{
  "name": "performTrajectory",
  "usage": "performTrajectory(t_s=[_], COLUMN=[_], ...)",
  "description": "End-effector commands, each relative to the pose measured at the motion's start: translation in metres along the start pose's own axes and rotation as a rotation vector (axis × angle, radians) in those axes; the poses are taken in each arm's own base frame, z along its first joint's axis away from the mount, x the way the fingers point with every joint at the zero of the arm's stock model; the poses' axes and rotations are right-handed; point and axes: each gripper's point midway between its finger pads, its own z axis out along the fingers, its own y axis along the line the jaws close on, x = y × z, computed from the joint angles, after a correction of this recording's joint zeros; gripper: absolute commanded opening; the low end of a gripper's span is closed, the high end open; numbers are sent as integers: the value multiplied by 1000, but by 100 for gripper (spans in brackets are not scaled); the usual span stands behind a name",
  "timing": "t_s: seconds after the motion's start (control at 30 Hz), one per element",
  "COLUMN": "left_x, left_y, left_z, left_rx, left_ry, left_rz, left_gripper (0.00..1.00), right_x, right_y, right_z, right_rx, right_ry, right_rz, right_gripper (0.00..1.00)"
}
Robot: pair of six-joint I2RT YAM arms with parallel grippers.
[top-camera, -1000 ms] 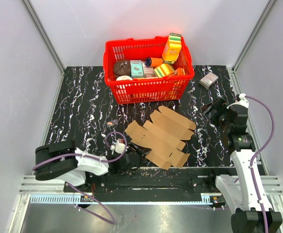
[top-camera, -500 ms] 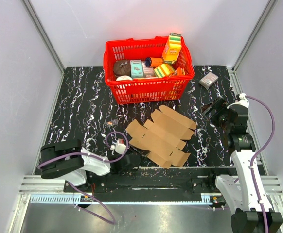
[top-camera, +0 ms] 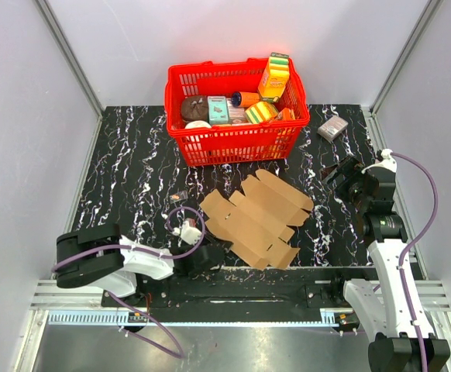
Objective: Fold the paper box
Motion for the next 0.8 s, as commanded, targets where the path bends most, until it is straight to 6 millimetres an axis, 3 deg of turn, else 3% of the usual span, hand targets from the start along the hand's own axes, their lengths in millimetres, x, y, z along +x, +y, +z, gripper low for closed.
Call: performTrajectory(t_s=[0.0, 0.13, 0.27, 0.33, 0.4, 0.5, 0.77], left_x=[-11, -15, -17, -20, -20, -25, -42], left_y=[10, 8, -8, -12, -33, -44, -55], left_z=[-2, -5, -10, -16, -23, -34, -59], left_rx=[-19, -17, 1, -11, 11, -18, -76], left_ry=[-43, -54, -59, -61, -58, -59, -48], left_rz=[65, 86, 156, 212, 277, 363, 555], left_gripper=[9, 6, 6, 6, 6, 8, 9], right_x=[-14, -14, -15, -14, -15, -16, -25], right_y=[14, 16, 17, 17, 18, 16, 20], right_z=[-8, -11, -12, -13, -14, -14, -15], right_rx=[-50, -60, -63, -62, -65, -56, -56], right_ry=[-36, -39, -40, -37, -41, -48, -65], right_rz=[-22, -21, -20, -20, -23, -35, -48], right_gripper=[100, 100, 100, 100, 100, 100, 100])
